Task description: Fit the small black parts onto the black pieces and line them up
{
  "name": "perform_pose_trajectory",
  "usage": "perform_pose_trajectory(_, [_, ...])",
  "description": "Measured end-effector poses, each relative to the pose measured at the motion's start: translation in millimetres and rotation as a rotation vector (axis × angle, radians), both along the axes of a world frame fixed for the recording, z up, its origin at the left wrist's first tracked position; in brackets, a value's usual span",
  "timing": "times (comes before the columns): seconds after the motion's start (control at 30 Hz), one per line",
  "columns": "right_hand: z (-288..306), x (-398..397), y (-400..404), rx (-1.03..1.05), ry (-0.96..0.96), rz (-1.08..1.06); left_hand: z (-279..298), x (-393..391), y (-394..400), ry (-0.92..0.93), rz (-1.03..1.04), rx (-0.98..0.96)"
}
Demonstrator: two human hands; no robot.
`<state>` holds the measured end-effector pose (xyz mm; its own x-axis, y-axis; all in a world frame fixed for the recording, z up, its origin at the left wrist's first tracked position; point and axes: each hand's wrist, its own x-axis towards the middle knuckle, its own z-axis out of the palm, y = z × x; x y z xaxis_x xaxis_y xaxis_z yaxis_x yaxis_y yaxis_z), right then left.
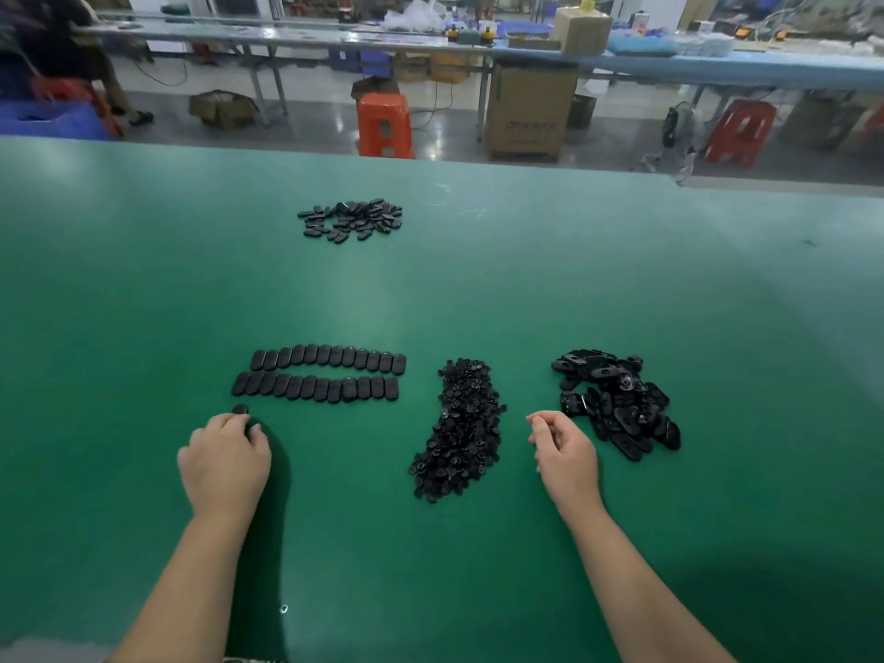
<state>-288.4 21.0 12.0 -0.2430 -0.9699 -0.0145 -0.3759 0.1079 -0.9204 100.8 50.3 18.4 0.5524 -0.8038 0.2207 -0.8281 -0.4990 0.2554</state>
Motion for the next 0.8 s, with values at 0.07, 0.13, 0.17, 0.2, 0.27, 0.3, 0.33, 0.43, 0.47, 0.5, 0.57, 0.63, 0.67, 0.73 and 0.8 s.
perform_pose_trajectory(0.07, [0.5, 0.4, 0.0, -0.001, 0.002, 0.004, 0.8, 2.1, -1.7, 0.01, 0.015, 0.01])
perform_pose_trajectory(0.13, [1.0, 0.6, 0.4, -0.001, 0.012, 0.009, 0.7, -1.8, -3.7, 0.048, -0.014, -0.04])
perform_pose_trajectory(0.17, [1.3, 0.8, 0.4, 0.0, 0.015, 0.011, 0.9, -6.8, -5.0, 0.082, -0.044, -0.085])
perform_pose_trajectory(0.2, [1.7, 1.0, 0.6, 0.001, 0.015, 0.013, 1.7, -14.0, -6.5, 0.119, -0.079, -0.127])
perform_pose_trajectory(0.27, [2.0, 1.5, 0.7, 0.003, 0.014, 0.016, 4.9, -33.8, -11.5, 0.195, -0.148, -0.177])
perform_pose_trajectory(0.3, [2.0, 1.6, 0.9, 0.004, 0.015, 0.017, 6.7, -45.7, -14.9, 0.232, -0.189, -0.188])
perform_pose_trajectory(0.33, [1.8, 1.7, 1.0, 0.005, 0.015, 0.018, 8.2, -58.7, -19.2, 0.267, -0.235, -0.19])
perform_pose_trajectory(0.43, [1.3, 1.7, 1.0, 0.004, 0.022, 0.021, 11.6, -100.9, -34.1, 0.35, -0.379, -0.162])
perform_pose_trajectory(0.47, [1.1, 1.6, 0.9, 0.004, 0.026, 0.021, 12.2, -115.3, -38.6, 0.363, -0.425, -0.15])
perform_pose_trajectory(0.5, [1.2, 1.4, 0.8, 0.004, 0.032, 0.02, 12.6, -129.5, -42.9, 0.369, -0.468, -0.137])
perform_pose_trajectory(0.57, [1.1, 1.4, 0.7, 0.004, 0.035, 0.021, 10.5, -153.7, -50.7, 0.376, -0.541, -0.099])
perform_pose_trajectory(0.63, [0.9, 1.3, 1.2, 0.003, 0.034, 0.024, 4.8, -169.6, -55.7, 0.401, -0.574, -0.052])
perform_pose_trajectory(0.67, [0.7, 1.1, 1.4, 0.002, 0.037, 0.025, 1.3, -173.6, -57.1, 0.429, -0.569, -0.041])
perform_pose_trajectory(0.73, [-0.2, 1.0, 1.3, 0.001, 0.039, 0.025, -5.8, -174.1, -57.6, 0.473, -0.555, -0.062])
perform_pose_trajectory(0.8, [-0.2, 0.8, 0.7, 0.0, 0.033, 0.025, -10.6, -170.3, -56.2, 0.483, -0.559, -0.103])
